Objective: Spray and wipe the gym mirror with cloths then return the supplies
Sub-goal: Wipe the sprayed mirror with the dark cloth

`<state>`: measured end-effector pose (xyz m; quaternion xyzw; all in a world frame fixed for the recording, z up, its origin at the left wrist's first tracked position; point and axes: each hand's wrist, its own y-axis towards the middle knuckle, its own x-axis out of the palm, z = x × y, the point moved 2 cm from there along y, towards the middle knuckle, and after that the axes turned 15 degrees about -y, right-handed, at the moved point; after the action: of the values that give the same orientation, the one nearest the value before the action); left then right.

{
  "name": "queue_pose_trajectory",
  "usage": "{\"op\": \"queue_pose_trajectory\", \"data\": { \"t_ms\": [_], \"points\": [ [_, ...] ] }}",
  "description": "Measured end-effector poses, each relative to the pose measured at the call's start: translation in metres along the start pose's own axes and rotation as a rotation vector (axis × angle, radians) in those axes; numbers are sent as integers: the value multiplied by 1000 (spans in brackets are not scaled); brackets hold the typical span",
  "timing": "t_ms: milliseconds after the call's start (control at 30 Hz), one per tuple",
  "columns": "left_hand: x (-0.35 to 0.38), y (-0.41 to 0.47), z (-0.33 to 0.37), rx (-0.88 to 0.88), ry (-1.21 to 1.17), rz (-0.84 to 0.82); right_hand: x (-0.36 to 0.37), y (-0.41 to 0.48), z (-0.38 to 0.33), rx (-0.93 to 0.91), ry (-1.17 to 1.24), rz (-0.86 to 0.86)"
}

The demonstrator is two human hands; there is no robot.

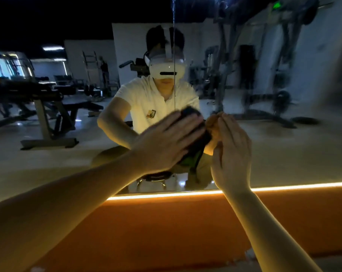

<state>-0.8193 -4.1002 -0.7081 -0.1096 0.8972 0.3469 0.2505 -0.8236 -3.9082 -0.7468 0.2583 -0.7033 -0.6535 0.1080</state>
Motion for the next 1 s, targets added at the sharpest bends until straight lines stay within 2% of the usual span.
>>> {"op": "queue_pose_trajectory", "data": {
  "t_ms": [67, 100, 167, 200, 233, 300, 400, 433, 500, 567, 600, 733, 800, 900, 1000],
  "points": [
    [7, 4, -4, -69, -35, -12, -1, 1, 2, 6, 21, -21],
    [23, 3, -8, -32, -3, -42, -2, 1, 3, 13, 23, -17],
    [49, -17, 0, 308, -149, -266, -5, 4, 4, 24, 23, -20],
    [57, -32, 3, 404, -371, -318, -6, 6, 6, 23, 28, -31],
    [60, -39, 9, 447, -443, -354, -5, 5, 8, 19, 23, -35],
    [58, -41, 18, 482, -37, -273, -7, 7, 8, 33, 12, -49],
    [0, 5, -4, 181, 40, -73, -7, 11, 6, 56, 18, -64],
    [-19, 22, -20, 99, -2, -17, -7, 12, 6, 59, 25, -64],
    [-43, 49, -54, -65, -80, 22, -7, 13, 7, 61, 25, -67],
    [-43, 49, -55, -142, -31, 34, -7, 15, 9, 62, 38, -68],
    [-36, 44, -46, -123, -43, 17, -8, 17, 10, 68, 47, -69],
    [-4, 6, -18, 204, -73, -186, -13, 25, 8, 123, 92, -71],
    [-10, 6, -29, 241, -52, -191, -14, 29, 6, 127, 106, -66],
    [-47, 43, -72, 102, 40, -131, -15, 38, -1, 115, 112, -67],
    [-95, 90, -120, -143, 87, 14, -15, 60, -6, 61, 57, -55]
  ]
}}
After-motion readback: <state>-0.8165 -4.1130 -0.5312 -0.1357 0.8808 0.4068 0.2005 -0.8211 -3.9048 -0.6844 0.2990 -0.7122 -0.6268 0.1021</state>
